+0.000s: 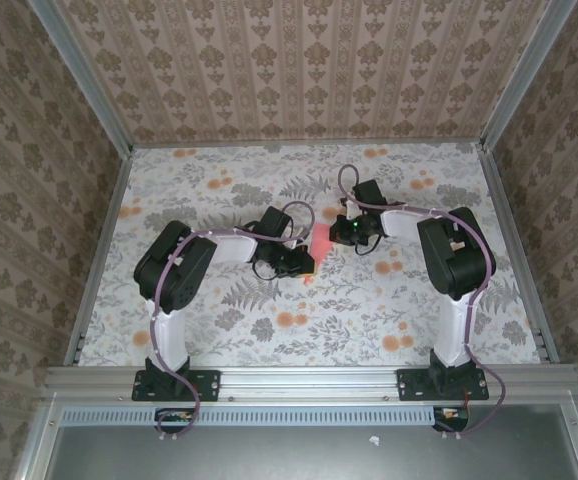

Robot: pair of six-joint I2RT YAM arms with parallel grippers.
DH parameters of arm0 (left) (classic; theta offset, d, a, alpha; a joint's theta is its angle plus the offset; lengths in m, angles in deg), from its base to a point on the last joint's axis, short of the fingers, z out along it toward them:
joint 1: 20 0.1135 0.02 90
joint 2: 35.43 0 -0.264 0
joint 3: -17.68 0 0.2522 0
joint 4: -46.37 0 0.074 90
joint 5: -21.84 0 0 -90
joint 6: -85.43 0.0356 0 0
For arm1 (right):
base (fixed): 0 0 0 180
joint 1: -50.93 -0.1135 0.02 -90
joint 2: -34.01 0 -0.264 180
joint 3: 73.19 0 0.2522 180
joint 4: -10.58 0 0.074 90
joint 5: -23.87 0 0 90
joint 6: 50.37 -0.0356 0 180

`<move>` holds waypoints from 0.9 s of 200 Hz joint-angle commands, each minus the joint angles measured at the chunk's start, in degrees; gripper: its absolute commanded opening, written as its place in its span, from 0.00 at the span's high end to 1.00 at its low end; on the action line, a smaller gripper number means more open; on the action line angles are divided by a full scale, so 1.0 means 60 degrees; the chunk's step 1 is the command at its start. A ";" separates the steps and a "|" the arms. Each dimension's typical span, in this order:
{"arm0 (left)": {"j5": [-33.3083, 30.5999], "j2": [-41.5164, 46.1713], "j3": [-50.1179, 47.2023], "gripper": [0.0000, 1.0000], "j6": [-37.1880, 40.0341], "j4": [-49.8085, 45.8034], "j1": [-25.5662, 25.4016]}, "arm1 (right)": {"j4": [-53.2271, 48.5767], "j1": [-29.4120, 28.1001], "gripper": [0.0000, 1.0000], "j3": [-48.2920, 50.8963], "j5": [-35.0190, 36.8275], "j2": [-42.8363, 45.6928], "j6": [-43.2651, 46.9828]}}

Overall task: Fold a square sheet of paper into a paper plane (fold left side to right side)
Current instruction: Fold the wing for the fifth time at the center of the table.

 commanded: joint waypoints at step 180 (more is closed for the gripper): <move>-0.0462 -0.0577 -0.0297 0.94 0.0201 -0.1008 -0.0047 | -0.0895 0.1601 0.99 -0.2253 0.0554 -0.1780 0.0327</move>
